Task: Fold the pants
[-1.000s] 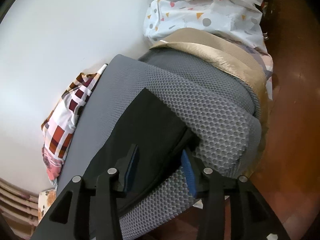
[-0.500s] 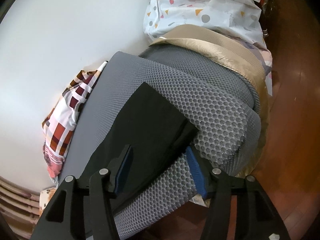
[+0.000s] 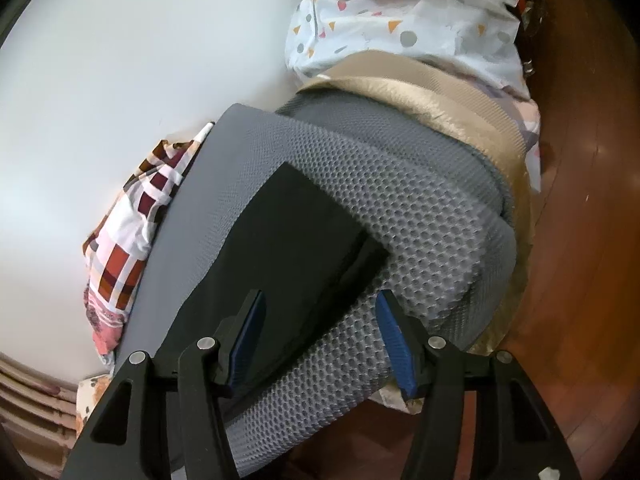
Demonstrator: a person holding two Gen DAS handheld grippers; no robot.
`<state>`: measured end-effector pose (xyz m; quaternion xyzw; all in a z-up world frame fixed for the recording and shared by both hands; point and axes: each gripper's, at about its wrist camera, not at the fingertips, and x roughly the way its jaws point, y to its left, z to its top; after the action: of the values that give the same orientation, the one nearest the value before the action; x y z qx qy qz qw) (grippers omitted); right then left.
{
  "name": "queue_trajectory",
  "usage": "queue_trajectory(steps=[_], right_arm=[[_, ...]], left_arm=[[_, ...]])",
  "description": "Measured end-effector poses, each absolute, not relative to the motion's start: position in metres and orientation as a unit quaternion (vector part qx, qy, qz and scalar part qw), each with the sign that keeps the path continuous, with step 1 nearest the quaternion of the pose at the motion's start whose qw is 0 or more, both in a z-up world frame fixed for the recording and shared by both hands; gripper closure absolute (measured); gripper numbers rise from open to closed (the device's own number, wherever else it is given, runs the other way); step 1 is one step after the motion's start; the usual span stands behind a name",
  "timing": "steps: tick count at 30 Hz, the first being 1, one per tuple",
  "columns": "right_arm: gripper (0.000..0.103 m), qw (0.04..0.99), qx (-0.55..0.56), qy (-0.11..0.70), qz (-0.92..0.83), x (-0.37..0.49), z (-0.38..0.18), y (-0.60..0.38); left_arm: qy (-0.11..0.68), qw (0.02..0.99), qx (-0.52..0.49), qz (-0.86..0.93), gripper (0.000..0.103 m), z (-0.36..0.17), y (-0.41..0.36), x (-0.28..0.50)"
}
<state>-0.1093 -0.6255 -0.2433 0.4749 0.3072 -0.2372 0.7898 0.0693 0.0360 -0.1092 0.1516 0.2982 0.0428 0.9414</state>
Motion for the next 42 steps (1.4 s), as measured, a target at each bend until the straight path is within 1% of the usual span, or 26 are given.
queue_trajectory(steps=[3,11,16,18,21,29,34,35,36,38,41,42], right_arm=[[0.042,0.792,0.471,0.307,-0.236,-0.106,-0.243,-0.623],[0.039,0.793,0.486,0.297,-0.214,-0.097,-0.246,-0.616],[0.040,0.777,0.544,0.261,-0.178,-0.106,-0.256,-0.622],[0.043,0.765,0.574,0.240,-0.169,-0.117,-0.262,-0.628],[0.044,0.755,0.594,0.221,-0.168,-0.129,-0.266,-0.636],[0.041,0.771,0.565,0.240,-0.169,-0.107,-0.257,-0.633],[0.041,0.779,0.554,0.247,-0.159,-0.093,-0.255,-0.627],[0.049,0.785,0.542,0.253,-0.163,-0.091,-0.253,-0.626],[0.066,0.789,0.527,0.264,-0.173,-0.089,-0.252,-0.625],[0.082,0.785,0.512,0.282,-0.205,-0.089,-0.253,-0.627],[0.083,0.772,0.543,0.265,-0.198,-0.097,-0.260,-0.635],[0.080,0.765,0.556,0.257,-0.198,-0.098,-0.262,-0.638]], left_arm=[[0.299,0.941,0.152,0.043,0.011,-0.109,0.036,0.069],[0.304,0.940,0.148,0.037,0.011,-0.111,0.038,0.067],[0.307,0.941,0.140,0.035,0.010,-0.115,0.040,0.066],[0.311,0.940,0.134,0.033,0.010,-0.116,0.040,0.067],[0.316,0.939,0.130,0.033,0.010,-0.118,0.040,0.071],[0.335,0.933,0.128,0.027,0.010,-0.131,0.038,0.075],[0.340,0.932,0.119,0.030,0.010,-0.133,0.043,0.077],[0.340,0.933,0.117,0.031,0.010,-0.133,0.044,0.078],[0.341,0.933,0.114,0.032,0.010,-0.133,0.046,0.079],[0.345,0.932,0.109,0.032,0.010,-0.134,0.048,0.080],[0.345,0.932,0.103,0.035,0.010,-0.136,0.053,0.082],[0.348,0.931,0.101,0.035,0.010,-0.136,0.053,0.083]])
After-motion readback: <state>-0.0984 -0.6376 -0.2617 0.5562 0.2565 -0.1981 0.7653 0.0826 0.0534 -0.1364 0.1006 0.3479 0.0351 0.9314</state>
